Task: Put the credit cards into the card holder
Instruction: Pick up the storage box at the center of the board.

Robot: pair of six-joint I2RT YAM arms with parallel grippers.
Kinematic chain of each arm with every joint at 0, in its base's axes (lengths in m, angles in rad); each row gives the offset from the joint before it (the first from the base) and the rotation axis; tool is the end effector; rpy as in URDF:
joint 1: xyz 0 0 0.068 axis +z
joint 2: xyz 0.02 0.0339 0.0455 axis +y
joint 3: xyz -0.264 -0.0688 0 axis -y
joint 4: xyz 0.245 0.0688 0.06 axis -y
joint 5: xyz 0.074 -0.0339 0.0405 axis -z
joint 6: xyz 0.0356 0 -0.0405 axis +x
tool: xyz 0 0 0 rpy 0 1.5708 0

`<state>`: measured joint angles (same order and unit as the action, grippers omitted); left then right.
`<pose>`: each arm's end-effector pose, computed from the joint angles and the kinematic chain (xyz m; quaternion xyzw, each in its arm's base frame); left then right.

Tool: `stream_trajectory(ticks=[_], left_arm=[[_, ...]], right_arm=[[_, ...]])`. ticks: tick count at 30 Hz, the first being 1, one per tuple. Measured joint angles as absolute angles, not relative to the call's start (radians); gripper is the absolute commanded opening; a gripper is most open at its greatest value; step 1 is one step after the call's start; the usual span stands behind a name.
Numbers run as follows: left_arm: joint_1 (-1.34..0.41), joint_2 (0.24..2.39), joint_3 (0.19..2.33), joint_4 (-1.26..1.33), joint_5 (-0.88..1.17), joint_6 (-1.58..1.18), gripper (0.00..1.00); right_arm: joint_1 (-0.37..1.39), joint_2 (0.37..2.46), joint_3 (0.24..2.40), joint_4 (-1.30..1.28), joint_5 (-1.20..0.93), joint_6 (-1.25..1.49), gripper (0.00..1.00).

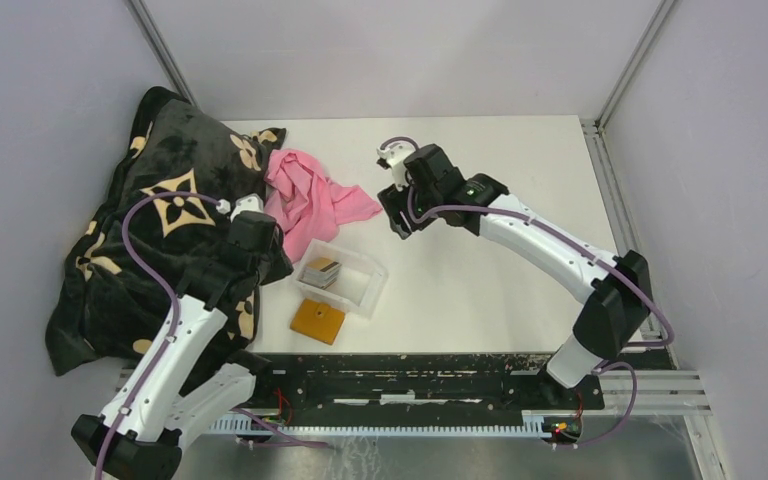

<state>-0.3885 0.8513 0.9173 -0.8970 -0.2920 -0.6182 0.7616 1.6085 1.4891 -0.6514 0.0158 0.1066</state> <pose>0.1514 -0.0509 0.3083 -0.1580 0.9103 -0.0537 0.3787 0.2602 0.2473 0.3313 -0.2934 0.8731 0.1572 0.3563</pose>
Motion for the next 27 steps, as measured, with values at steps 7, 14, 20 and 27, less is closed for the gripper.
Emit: stream_trajectory(ticks=[7,14,20,27], left_arm=[[-0.389,0.857,0.934,-1.011,-0.249,-0.619,0.24],[-0.389,0.859,0.923,-1.048,-0.203,-0.619,0.23],[-0.390,0.868,0.890,-1.045,-0.183,-0.619,0.23],[-0.395,0.880,0.858,-1.037,-0.162,-0.619,0.23]], right_arm=[[0.813,1.749,1.590,-0.639,-0.075,0.099,0.67],[0.842,1.863,1.620,-0.613,-0.128,0.089,0.66],[0.854,1.961,1.654,-0.601,-0.157,0.071,0.63],[0.860,2.059,1.707,-0.590,-0.187,0.060,0.57]])
